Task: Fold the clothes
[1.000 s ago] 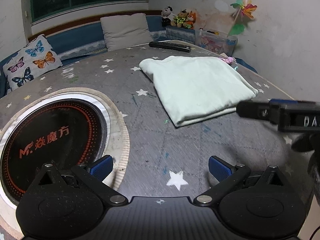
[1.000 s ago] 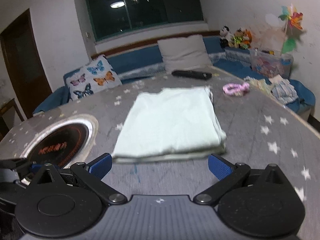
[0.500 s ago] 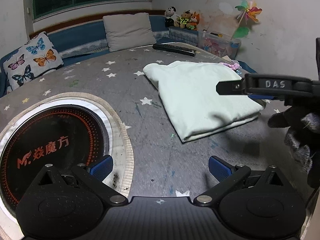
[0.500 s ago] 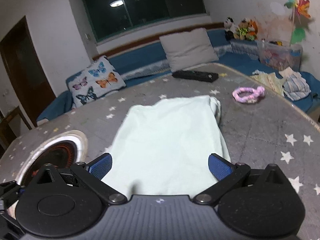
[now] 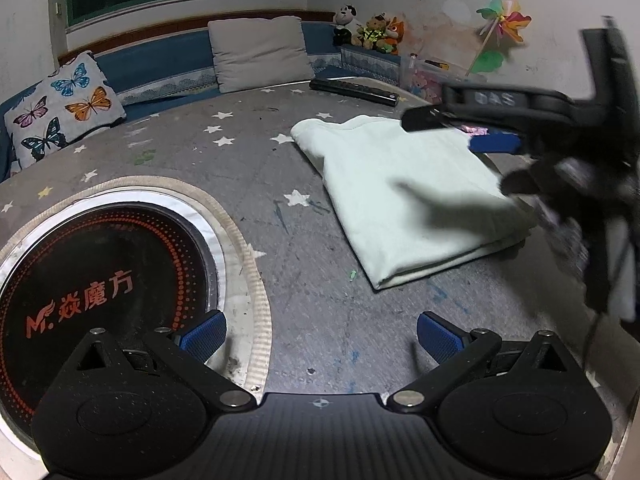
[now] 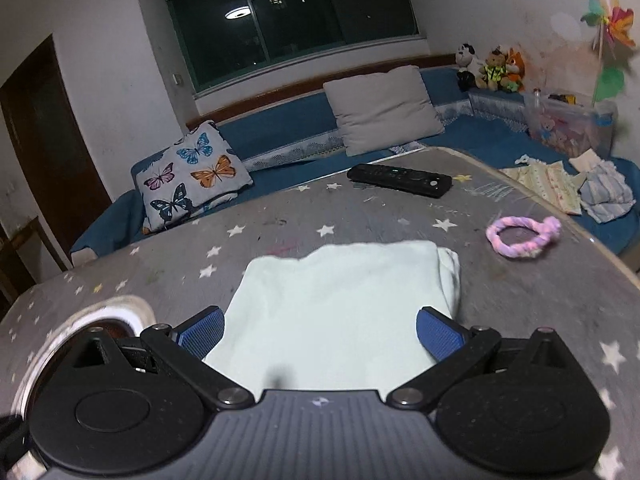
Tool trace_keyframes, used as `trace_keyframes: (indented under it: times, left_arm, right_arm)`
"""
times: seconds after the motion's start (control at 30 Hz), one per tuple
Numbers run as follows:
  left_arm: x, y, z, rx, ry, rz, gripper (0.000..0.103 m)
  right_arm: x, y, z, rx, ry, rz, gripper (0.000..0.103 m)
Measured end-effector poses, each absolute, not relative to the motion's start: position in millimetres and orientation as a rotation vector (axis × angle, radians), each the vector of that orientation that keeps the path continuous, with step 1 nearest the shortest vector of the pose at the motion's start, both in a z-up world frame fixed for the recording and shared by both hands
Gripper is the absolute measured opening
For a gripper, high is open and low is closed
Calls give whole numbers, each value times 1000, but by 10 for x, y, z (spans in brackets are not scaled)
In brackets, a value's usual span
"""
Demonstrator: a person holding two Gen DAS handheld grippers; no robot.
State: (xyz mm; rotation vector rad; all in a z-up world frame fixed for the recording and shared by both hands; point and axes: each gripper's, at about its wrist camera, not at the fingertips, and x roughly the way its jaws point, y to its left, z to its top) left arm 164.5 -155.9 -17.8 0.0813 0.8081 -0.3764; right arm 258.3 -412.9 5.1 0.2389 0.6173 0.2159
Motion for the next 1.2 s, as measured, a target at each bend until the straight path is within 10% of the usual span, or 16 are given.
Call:
trace_keyframes:
  times: [1.2]
  left_arm:
    - [1569, -1645, -172, 96, 823, -374, 103]
  right_arm:
    - [1835, -4248, 46, 277, 702, 238, 103]
